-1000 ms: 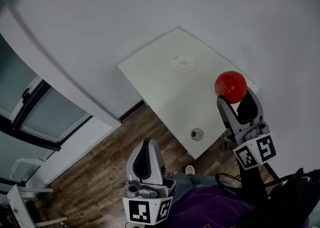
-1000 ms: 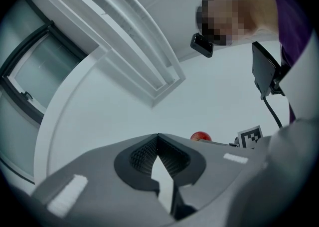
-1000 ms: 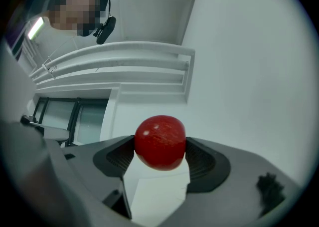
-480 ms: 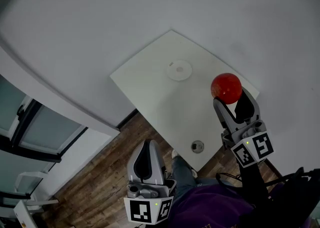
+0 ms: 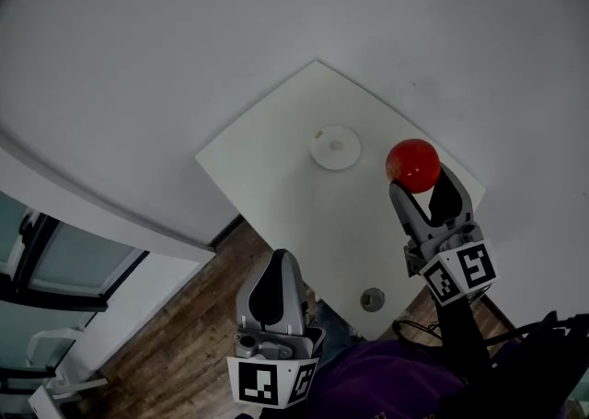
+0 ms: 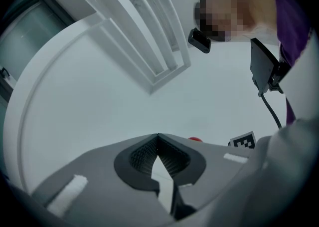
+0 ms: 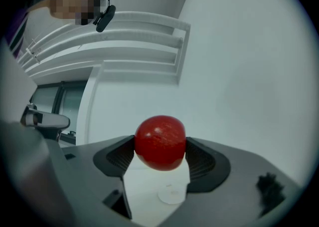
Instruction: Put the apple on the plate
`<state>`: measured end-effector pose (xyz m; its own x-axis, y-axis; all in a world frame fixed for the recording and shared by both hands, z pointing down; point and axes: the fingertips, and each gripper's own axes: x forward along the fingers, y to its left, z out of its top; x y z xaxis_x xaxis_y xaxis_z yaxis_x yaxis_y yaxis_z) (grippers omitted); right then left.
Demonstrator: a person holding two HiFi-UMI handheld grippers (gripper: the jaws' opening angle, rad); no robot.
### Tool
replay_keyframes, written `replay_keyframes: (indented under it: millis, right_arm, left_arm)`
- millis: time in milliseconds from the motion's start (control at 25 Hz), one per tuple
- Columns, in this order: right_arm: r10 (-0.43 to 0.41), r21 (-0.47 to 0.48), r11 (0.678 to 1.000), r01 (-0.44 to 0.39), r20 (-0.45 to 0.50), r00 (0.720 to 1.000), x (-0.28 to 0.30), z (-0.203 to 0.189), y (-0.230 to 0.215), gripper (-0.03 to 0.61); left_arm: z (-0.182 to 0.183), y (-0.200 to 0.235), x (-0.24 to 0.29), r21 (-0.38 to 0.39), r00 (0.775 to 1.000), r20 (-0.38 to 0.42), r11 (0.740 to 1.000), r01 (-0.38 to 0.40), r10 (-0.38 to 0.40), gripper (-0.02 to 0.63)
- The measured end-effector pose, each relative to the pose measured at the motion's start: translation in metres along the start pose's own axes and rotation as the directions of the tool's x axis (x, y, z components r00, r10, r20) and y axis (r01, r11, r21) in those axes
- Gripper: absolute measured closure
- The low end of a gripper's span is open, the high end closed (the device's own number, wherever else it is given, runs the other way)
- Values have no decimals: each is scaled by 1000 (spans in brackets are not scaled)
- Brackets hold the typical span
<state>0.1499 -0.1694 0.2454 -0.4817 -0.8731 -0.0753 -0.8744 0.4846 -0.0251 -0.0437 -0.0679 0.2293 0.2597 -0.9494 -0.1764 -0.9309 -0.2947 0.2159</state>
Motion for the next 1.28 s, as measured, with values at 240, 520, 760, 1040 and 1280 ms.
replay_keyframes:
  millis: [240,520,760,1040,1280]
  right_arm:
    - [-7,6,1000,7,-58,998,40,-26,-8,239]
    - [-10,15,1000,12,-121,993,84,-65,-13,239]
    - [-6,21,1000,10,-169,986,106,-86,-12,239]
    - [-1,21,1000,6,-216,976,116,-110,-16,239]
    - [2,13,1000,2,-263,965,138,-139,-18,239]
  left_arm:
    - [-18,25,34,-19,999,-46,1000,3,-4,606]
    - [-49,57,65,-52,994,-106,999,3,-9,606]
    - [-61,71,76,-70,990,-142,998,0,-10,606]
    - [-79,75,80,-90,983,-183,996,-16,-1,606]
    - [-101,91,93,-110,976,-218,994,-21,-4,606]
